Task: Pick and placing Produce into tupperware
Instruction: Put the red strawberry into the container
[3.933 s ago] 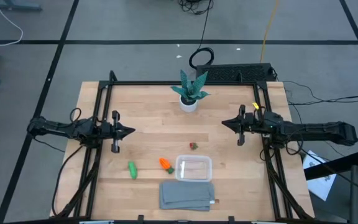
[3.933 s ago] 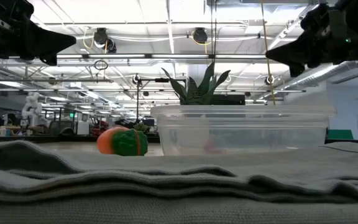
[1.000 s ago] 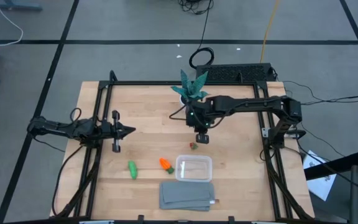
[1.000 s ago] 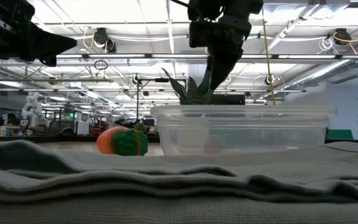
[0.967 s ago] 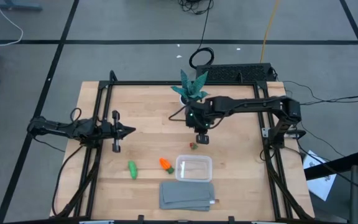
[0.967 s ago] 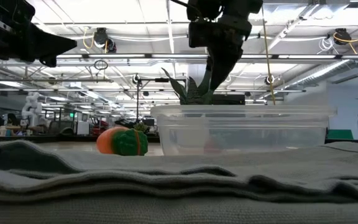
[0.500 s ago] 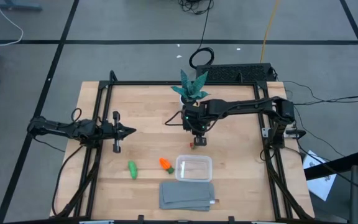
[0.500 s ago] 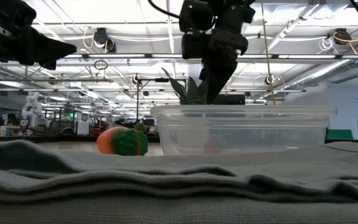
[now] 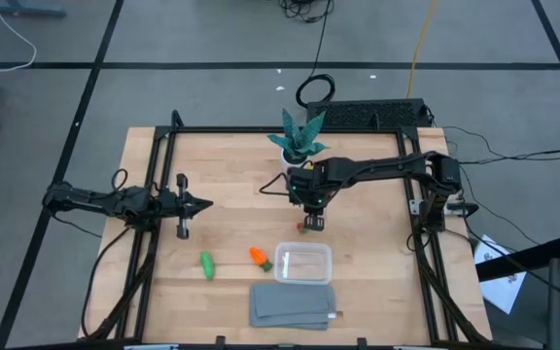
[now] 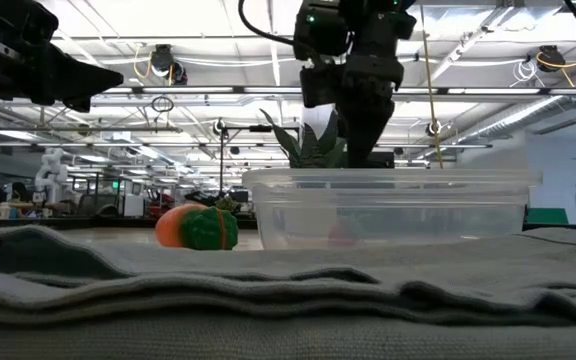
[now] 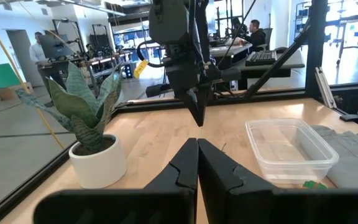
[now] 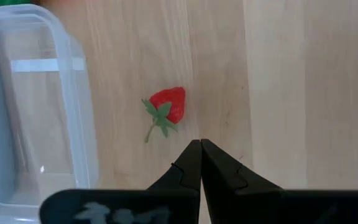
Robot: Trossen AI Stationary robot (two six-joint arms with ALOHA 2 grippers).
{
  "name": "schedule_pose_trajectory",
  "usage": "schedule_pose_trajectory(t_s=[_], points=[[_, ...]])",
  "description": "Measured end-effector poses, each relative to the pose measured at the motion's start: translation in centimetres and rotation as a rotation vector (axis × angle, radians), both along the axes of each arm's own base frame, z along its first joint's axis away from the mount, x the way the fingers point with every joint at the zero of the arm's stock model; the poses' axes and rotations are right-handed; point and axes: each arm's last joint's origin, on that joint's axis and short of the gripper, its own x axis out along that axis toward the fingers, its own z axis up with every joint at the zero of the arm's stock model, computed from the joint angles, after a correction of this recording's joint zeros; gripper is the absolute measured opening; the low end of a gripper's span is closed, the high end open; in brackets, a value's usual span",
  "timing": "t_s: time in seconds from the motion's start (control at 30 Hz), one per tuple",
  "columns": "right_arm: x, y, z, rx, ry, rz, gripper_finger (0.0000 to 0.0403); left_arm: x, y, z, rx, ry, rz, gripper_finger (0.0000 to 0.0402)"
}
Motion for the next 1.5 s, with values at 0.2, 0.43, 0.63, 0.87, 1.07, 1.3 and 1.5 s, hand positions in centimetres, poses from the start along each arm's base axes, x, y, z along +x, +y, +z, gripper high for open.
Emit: schedule_pose_trajectory(t_s=[0.2,0.43,0.63,0.87,1.07,1.3,1.5], points=[[0.2,0.5,-0.6,0.01,-0.029,-0.027,0.0,0.0,0.0,0.0,0.0,0.0,0.0,0.001],[0.3,1.2,-0.6,0.048,-0.033,-0.009,0.0,0.0,0.0,0.0,0.001,0.0,0.0,0.001],[0.4,2.1,-0.6,0.108,-0.046,0.055,0.0024,0.0,0.0,0.0,0.008,0.001,0.0,0.001],[0.4,2.4,-0.6,0.115,-0.041,0.036,0.0119,0.0,0.0,0.0,0.01,0.001,0.0,0.001],[0.4,2.1,-0.6,0.128,-0.028,-0.056,0.0211,0.0,0.0,0.0,0.01,0.004,0.0,0.001],[0.5,1.8,-0.7,0.141,-0.028,-0.125,0.0251,0.0,0.0,-0.3,0.012,0.027,0.0,0.001],[-0.2,1.4,-2.9,0.134,-0.012,-0.187,0.0248,0.0,0.0,-0.3,0.012,0.031,0.0,0.001]])
